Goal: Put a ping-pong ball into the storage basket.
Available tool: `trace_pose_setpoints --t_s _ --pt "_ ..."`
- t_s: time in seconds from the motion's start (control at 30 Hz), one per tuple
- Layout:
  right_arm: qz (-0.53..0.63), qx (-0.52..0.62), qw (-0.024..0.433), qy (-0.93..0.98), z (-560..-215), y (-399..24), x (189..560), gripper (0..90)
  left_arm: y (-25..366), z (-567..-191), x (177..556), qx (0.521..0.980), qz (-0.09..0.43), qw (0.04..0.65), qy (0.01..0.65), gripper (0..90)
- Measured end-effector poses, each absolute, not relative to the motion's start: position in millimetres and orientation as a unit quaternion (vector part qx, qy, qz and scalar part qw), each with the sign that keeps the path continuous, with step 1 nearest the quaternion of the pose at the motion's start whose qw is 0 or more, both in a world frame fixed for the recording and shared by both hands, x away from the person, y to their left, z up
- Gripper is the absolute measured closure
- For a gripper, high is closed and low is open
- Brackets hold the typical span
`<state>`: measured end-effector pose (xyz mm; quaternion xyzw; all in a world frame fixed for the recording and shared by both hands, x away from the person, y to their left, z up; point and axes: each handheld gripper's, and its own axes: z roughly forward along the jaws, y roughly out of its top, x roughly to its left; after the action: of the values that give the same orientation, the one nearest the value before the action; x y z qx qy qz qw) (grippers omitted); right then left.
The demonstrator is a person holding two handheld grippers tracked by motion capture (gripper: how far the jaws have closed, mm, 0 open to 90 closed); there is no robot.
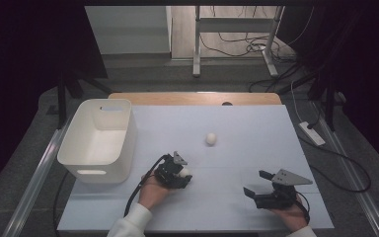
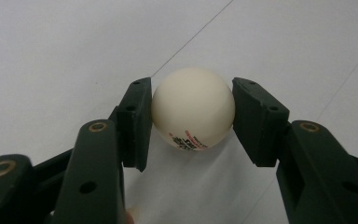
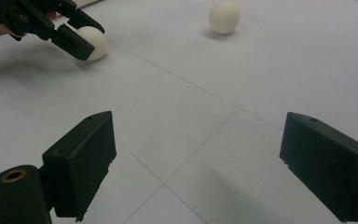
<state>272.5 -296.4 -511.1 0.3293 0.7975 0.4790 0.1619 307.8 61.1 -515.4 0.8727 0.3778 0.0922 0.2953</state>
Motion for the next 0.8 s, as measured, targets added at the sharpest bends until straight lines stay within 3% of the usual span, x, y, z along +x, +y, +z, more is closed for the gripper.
trace_pose_setpoints --t_s 0.8 --pt "0.478 0.329 0.161 0.798 -511.1 -297.0 273.2 10.2 69.9 -503.8 300.5 0.859 0.101 0.326 0.382 50.6"
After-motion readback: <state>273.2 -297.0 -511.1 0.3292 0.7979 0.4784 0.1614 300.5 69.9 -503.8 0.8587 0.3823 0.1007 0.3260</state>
